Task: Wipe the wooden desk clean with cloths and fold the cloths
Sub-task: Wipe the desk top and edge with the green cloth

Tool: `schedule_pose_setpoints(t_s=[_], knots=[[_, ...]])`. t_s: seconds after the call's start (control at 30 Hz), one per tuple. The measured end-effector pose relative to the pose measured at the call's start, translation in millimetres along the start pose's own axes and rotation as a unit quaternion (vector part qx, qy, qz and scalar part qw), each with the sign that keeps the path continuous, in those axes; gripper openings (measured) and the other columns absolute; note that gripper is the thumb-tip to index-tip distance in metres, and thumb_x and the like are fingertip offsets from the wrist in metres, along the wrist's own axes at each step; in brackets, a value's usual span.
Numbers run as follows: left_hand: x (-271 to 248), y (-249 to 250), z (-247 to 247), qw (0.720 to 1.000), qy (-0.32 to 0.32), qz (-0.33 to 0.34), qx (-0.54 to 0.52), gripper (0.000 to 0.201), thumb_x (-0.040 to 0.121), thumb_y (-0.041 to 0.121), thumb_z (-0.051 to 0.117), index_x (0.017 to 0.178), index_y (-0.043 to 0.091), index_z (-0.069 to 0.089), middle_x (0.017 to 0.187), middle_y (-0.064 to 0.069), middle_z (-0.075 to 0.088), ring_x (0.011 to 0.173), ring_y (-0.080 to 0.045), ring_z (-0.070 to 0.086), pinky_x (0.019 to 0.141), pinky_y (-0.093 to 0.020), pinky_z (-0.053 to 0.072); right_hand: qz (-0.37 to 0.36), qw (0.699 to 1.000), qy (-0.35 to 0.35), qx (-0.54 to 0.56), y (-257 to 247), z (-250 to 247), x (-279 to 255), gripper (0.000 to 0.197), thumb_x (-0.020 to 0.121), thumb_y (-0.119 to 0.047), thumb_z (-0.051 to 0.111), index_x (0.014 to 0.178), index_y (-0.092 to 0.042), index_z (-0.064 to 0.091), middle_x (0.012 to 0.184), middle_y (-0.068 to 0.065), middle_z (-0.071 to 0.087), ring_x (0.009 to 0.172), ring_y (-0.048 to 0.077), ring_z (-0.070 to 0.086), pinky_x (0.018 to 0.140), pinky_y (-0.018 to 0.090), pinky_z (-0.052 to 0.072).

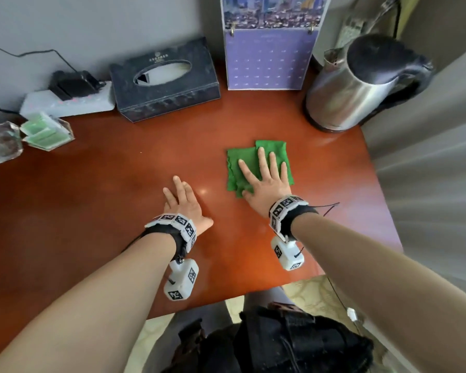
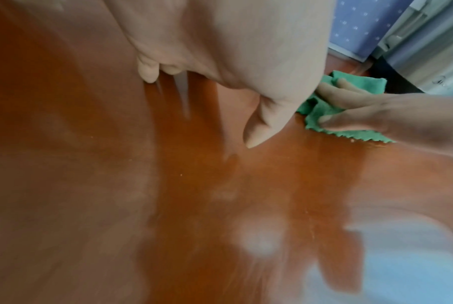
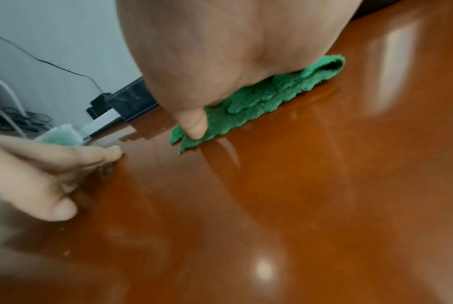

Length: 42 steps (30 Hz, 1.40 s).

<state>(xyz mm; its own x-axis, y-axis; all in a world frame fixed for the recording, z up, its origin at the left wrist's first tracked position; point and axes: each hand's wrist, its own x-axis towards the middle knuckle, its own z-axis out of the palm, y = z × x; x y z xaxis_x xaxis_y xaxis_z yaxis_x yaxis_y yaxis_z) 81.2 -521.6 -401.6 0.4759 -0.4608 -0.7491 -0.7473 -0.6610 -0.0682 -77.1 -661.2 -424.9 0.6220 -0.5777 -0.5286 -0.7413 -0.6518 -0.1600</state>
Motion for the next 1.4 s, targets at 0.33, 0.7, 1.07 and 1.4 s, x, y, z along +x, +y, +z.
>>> schedule_pose_setpoints(t_s=[0.33,0.7,1.07,1.4], knots=[[-8.0,-60.7,-13.0,0.987,0.083,0.109,-0.079,0.069,0.094,0.027,0.05,0.156,0.025,0.019,0.164,0.014,-0.003,0.146,-0.019,0.027,0.107,-0.038,0.042,0.102,0.995,0.008,0.021,19.2,-27.2,31.4,0.071,0.097,-0.052,0.033,0.149,-0.048,-0.014,0.159,0.003,-0.028,0.148,0.032,-0.014,0.119,0.054,0.0],[6.4,-222.3,3.4,0.984,0.15,-0.018,-0.098,0.071,0.094,0.028,0.053,0.155,0.021,0.017,0.165,-0.001,0.005,0.151,-0.024,0.013,0.118,-0.049,0.026,0.02,0.999,0.001,0.037,-181.4,-28.4,92.2,0.064,0.099,-0.053,0.024,0.152,-0.043,-0.01,0.158,0.009,-0.029,0.146,0.036,-0.019,0.117,0.058,-0.006],[8.5,-283.7,20.4,0.982,0.126,-0.034,-0.134,0.074,0.099,0.034,0.045,0.157,0.019,0.002,0.165,0.001,-0.012,0.152,-0.019,-0.002,0.12,-0.047,0.022,-0.19,0.974,-0.04,-0.117,-288.5,3.9,78.1,0.065,0.096,-0.061,0.024,0.148,-0.049,-0.013,0.157,0.005,-0.031,0.146,0.032,-0.021,0.118,0.057,-0.006],[-0.3,-273.3,27.6,0.983,0.113,-0.039,-0.14,0.08,0.097,0.033,0.05,0.158,0.016,0.0,0.165,-0.002,-0.013,0.152,-0.023,-0.003,0.119,-0.047,0.025,-0.025,0.998,-0.032,-0.042,-195.9,-7.5,64.6,0.067,0.1,-0.05,0.03,0.15,-0.045,-0.014,0.159,-0.002,-0.027,0.148,0.027,-0.016,0.12,0.051,-0.002]])
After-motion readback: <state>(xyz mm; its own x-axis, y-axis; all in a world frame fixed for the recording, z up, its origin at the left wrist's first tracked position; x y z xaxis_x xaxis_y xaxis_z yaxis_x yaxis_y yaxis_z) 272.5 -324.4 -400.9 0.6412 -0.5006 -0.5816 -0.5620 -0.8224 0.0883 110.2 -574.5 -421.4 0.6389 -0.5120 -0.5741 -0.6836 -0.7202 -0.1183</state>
